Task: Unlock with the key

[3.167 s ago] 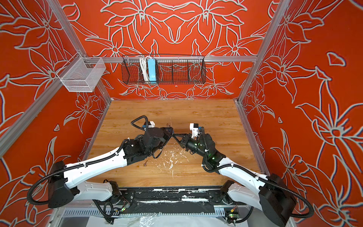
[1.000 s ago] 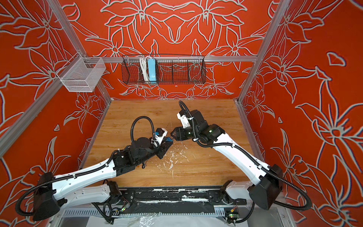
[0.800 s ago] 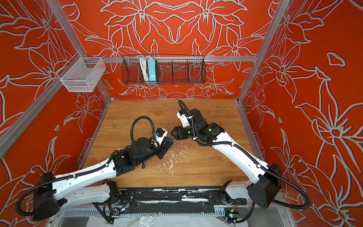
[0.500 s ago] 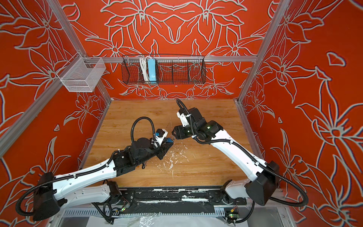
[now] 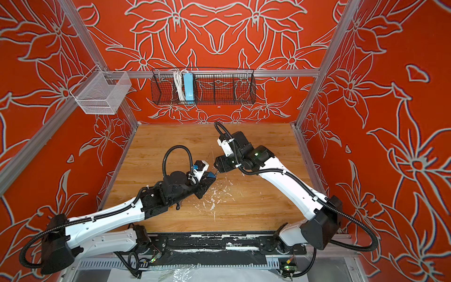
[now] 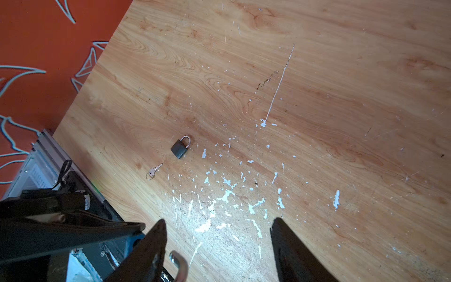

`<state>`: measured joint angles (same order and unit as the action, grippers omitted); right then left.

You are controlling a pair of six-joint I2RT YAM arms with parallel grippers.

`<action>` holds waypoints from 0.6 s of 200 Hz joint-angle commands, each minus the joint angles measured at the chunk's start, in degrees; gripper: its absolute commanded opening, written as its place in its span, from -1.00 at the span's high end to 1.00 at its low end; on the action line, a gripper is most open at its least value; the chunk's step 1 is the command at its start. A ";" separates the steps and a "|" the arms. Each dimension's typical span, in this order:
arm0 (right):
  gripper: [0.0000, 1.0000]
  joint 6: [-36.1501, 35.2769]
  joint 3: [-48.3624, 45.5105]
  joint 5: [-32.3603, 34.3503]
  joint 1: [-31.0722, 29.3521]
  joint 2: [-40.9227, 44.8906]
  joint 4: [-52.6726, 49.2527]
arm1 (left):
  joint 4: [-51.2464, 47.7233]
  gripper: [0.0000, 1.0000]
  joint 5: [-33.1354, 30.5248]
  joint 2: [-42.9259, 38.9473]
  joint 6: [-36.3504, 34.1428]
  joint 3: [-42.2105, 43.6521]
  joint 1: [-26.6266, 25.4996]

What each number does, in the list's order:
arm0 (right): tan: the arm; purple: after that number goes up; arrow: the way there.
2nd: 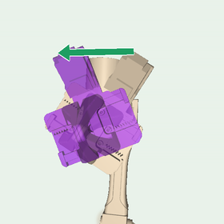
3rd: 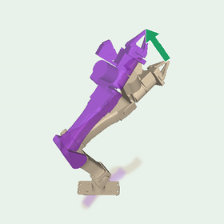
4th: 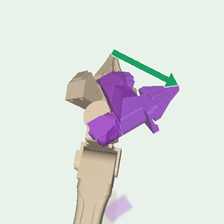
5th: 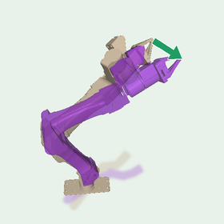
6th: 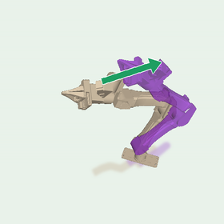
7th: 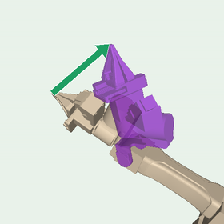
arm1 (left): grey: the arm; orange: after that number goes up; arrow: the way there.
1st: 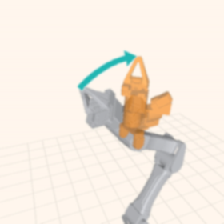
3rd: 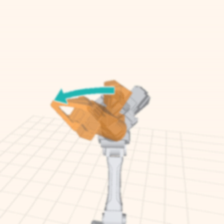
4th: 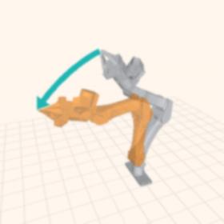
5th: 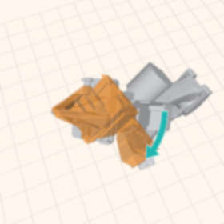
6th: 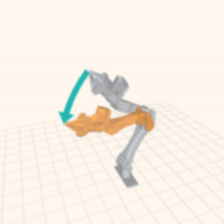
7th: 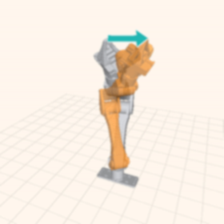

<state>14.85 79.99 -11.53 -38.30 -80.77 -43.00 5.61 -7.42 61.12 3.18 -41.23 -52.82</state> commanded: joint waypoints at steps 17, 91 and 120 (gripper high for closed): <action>-0.39 -3.38 1.13 1.38 0.50 -0.09 -4.20 | 3.84 1.00 -0.18 -1.95 -0.73 0.36 0.26; -0.43 -2.70 -3.05 -3.35 2.71 3.10 -2.05 | 6.52 1.00 -0.31 -2.52 -0.37 1.68 0.26; -0.43 -2.06 -4.41 -6.98 3.92 3.88 -0.87 | 7.37 1.00 -0.31 -2.24 0.07 1.61 0.26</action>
<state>12.95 77.03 -14.28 -35.11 -78.24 -44.25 7.40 -7.35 60.05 2.96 -39.42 -52.82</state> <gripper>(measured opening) 0.714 0.376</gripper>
